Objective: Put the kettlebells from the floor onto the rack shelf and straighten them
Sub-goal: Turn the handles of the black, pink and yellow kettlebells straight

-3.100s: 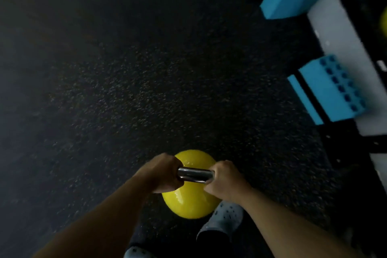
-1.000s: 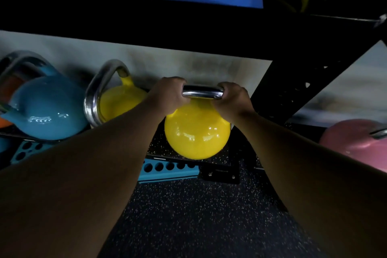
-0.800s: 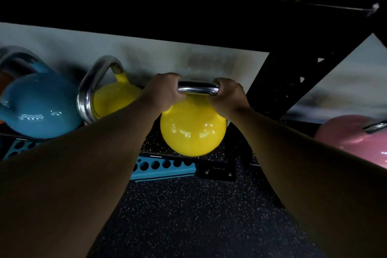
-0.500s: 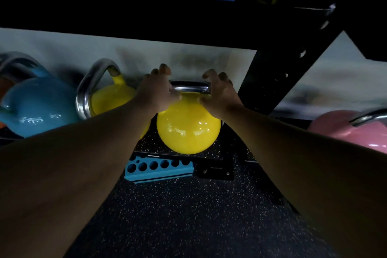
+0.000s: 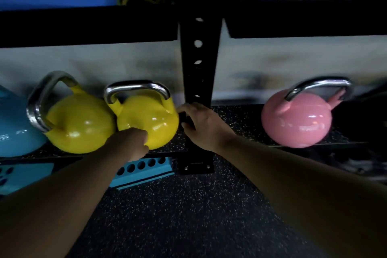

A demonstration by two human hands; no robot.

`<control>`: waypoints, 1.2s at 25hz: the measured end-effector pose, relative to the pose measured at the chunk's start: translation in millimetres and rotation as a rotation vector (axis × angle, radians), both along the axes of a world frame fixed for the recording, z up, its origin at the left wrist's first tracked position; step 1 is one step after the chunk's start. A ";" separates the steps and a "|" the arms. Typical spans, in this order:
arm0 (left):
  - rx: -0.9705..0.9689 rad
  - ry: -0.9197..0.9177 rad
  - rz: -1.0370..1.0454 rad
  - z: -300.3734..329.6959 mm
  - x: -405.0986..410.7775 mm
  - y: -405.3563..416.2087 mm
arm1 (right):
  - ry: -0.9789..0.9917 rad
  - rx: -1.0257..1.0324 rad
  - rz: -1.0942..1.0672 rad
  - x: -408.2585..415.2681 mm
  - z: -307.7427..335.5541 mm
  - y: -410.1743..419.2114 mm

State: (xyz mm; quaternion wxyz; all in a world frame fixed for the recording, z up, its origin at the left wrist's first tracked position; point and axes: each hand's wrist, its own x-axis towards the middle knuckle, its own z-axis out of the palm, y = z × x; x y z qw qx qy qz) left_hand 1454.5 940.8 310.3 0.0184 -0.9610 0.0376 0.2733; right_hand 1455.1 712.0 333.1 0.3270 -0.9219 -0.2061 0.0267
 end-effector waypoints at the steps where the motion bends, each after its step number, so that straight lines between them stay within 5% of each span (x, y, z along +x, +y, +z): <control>1: -0.007 -0.025 -0.060 2.9 -5.8 -21.1 | 0.003 -0.009 -0.003 -5.9 0.8 -21.0; 17: -0.186 -0.312 -0.560 70.2 -54.8 -477.8 | 0.002 -0.300 -0.469 -130.0 59.1 -489.5; 26: -0.420 -0.377 -0.449 70.5 9.7 -650.1 | -0.100 -0.428 -0.632 -68.6 55.9 -639.6; 30: -0.589 -0.316 -0.178 54.7 49.3 -712.0 | -0.010 -0.471 -0.659 -15.7 51.3 -685.0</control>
